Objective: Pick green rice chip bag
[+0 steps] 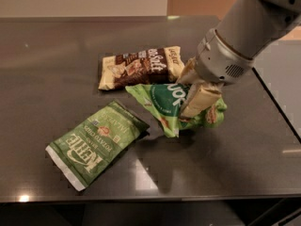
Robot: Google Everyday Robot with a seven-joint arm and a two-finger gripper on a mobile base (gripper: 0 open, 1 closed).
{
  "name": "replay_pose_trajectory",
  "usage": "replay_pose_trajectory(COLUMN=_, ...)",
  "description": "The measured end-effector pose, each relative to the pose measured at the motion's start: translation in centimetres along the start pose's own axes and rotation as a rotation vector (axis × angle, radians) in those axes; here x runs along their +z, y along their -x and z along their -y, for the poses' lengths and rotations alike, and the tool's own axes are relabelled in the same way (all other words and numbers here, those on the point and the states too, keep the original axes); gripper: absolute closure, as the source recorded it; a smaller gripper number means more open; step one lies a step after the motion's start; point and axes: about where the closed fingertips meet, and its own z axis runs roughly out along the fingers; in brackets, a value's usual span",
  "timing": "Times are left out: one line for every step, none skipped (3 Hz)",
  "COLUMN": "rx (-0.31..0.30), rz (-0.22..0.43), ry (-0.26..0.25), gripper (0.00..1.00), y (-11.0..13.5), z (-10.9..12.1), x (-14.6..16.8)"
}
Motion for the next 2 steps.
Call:
replay_pose_trajectory(rx=-0.002, rz=0.000, ry=-0.002, gripper=0.00, y=0.12, z=0.03, x=0.03)
replay_pose_trajectory(rx=-0.002, rz=0.000, ry=-0.003, gripper=0.00, y=0.13, z=0.03, x=0.03)
